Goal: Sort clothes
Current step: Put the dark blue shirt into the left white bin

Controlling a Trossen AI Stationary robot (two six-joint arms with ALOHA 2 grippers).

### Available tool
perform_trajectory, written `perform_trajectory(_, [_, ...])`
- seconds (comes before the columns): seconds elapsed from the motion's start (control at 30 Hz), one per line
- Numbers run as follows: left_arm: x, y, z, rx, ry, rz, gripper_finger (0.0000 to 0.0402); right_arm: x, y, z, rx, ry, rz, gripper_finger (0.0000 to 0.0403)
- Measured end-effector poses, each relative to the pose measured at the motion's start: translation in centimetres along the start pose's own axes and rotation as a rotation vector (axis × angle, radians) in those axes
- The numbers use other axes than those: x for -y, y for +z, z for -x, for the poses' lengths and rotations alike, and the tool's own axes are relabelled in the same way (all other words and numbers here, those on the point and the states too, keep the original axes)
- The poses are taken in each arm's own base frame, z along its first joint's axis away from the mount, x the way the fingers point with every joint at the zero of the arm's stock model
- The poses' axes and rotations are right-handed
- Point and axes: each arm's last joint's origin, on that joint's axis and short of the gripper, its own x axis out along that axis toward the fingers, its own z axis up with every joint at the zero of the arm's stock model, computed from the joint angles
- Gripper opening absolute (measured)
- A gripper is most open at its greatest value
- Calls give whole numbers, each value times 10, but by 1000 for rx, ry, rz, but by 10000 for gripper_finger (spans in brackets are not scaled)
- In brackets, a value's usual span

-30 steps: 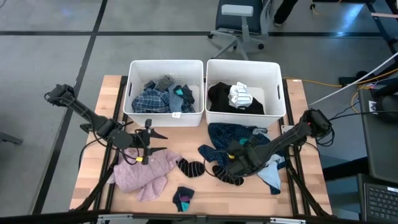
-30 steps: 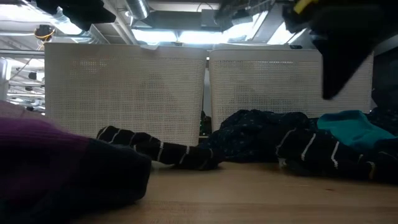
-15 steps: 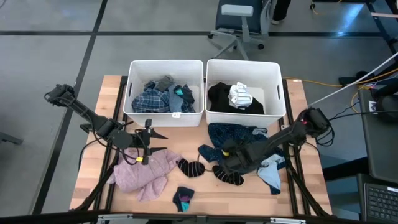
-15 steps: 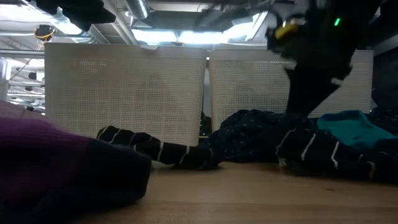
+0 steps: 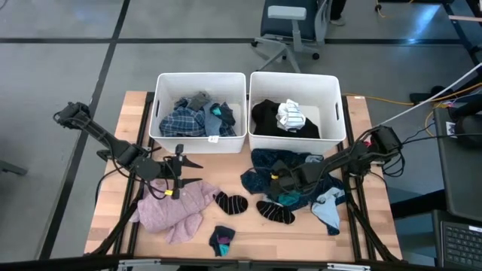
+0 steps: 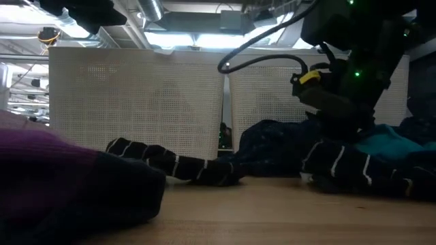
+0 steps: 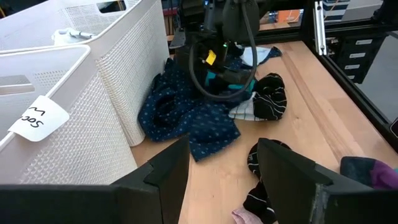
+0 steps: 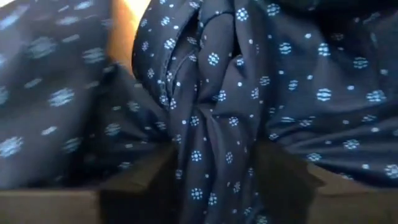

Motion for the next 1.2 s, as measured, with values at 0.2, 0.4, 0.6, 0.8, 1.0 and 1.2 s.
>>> perform_trajectory(0.2, [0,0,0,0,0,1,180,-1,0,-1,0,20,49,41])
perform_trajectory(0.4, [0,0,0,-1,0,-2,180,-7,3,4,47,53,118,36])
perform_trajectory(0.6, [0,0,0,-1,1,-6,180,-24,19,45,249,83,214,14])
perform_trajectory(0.8, [0,0,0,-1,1,-2,180,-38,40,100,454,103,274,23])
perform_trajectory(1.0, [0,0,0,-2,1,-2,180,-49,69,155,598,64,334,15])
perform_trajectory(1.2, [0,0,0,-2,1,0,180,-55,99,209,774,-17,378,26])
